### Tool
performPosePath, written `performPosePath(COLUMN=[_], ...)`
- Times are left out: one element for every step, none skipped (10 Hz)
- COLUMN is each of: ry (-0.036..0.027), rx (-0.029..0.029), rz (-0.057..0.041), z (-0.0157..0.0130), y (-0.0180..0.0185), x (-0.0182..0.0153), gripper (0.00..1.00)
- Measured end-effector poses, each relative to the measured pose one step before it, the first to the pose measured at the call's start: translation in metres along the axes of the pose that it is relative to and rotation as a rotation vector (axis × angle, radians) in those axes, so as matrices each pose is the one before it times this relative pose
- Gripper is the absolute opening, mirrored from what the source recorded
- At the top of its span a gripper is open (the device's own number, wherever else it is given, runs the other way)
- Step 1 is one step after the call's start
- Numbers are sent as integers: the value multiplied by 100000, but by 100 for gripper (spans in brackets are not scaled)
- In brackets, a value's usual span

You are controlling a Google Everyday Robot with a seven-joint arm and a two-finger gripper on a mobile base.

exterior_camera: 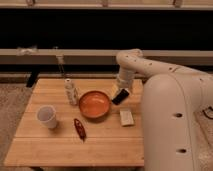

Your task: Place the eraser on the white sponge

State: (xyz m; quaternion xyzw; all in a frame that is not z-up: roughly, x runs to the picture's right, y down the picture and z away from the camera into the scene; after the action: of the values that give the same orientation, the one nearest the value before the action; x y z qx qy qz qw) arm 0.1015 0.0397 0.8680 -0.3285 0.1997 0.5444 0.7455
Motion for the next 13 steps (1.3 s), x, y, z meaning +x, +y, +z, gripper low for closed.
performPosePath(ry=[-449,-16,-1115,-210,169,237,-348,-247,-202,-55,132,405,653], rx=[884,1441,684,-28,34,343,278,221,-99,-66,356,336,220], rz=[3268,2415,5642,4484,3770,1859,1394,1970,2078,1803,1542,694,553], z=[111,93,105,308,233,491,356,389,520,564,657,588,1162], y=[-14,-294,-312,-223,-186,-240,-85,-275,-396,-304,-284,-61,183], x=[-185,-2,-343,-244,-128,-276,-454,-463,-592,-504,-533,-372,-654], gripper=[80,80,80,80,80,80,80,80,80,80,80,80,80])
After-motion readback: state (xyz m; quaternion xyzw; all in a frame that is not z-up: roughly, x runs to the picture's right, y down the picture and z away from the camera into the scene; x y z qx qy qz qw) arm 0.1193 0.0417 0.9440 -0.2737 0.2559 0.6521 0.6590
